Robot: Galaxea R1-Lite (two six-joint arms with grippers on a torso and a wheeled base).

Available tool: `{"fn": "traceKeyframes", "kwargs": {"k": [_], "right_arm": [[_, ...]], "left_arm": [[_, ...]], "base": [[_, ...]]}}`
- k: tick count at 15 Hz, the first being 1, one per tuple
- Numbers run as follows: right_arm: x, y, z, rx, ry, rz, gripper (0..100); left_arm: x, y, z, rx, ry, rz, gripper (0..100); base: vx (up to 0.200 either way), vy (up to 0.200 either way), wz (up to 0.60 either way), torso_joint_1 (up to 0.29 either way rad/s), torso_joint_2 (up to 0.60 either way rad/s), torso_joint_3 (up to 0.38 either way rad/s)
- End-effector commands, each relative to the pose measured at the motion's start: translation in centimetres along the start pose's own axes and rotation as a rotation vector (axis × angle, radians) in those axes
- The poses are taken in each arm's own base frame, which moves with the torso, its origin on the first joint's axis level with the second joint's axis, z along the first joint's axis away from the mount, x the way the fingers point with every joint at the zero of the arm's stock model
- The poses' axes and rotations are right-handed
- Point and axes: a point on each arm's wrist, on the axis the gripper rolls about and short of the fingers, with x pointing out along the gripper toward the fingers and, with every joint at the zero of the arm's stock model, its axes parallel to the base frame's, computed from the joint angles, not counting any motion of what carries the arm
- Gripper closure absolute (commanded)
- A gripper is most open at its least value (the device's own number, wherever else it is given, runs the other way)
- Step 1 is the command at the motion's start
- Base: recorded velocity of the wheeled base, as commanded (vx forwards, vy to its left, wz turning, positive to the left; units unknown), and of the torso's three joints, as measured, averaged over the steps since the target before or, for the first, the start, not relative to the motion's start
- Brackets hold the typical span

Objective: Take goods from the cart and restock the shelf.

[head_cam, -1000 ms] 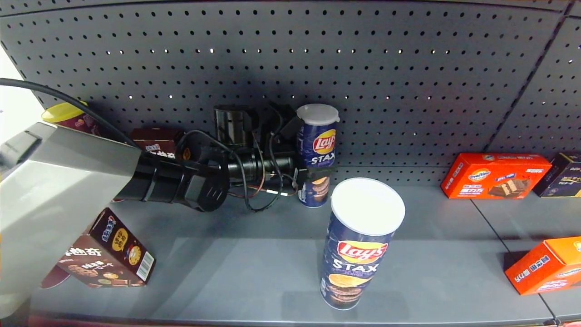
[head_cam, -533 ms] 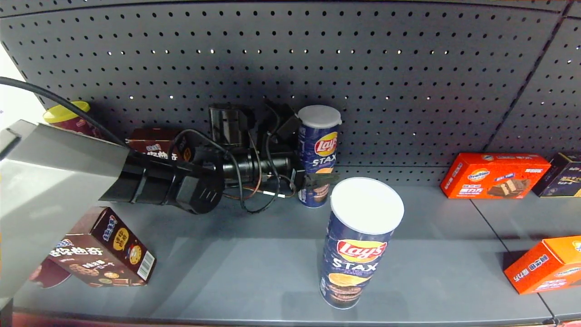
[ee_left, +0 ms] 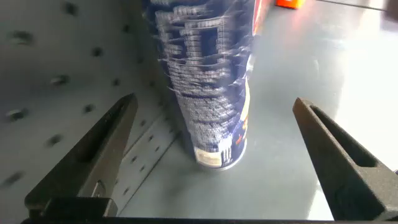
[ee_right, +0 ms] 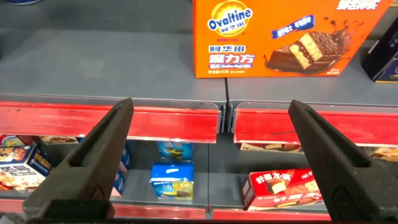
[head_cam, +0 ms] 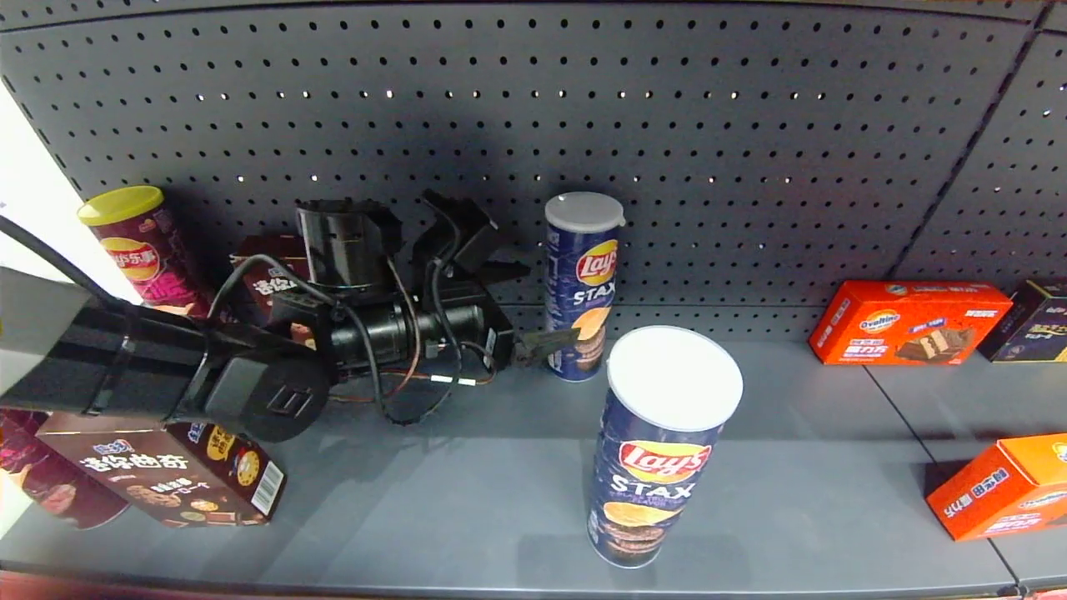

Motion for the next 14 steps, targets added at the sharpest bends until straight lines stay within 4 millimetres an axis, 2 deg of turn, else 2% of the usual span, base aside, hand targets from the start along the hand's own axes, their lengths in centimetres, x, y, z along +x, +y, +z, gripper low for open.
{"fn": "traceKeyframes", "kwargs": {"k": [1, 5, 8, 14], "right_arm": [[0.0, 0.0, 0.0, 0.0, 0.001, 0.001, 0], [0.0, 0.0, 0.0, 0.0, 0.001, 0.001, 0], [0.0, 0.0, 0.0, 0.0, 0.001, 0.001, 0], [0.0, 0.0, 0.0, 0.0, 0.001, 0.001, 0]], "left_arm": [[-1.5, -0.7, 1.3, 0.014, -0.021, 0.023, 0], [-2.8, -1.8, 0.8, 0.026, -0.014, 0.117, 0], [-2.8, -3.1, 0.3, 0.026, 0.012, 0.181, 0], [-1.8, -4.1, -0.2, 0.026, 0.034, 0.247, 0]], "base": [[0.0, 0.0, 0.0, 0.0, 0.0, 0.0], [0.0, 0.0, 0.0, 0.0, 0.0, 0.0], [0.0, 0.0, 0.0, 0.0, 0.0, 0.0], [0.0, 0.0, 0.0, 0.0, 0.0, 0.0]]}}
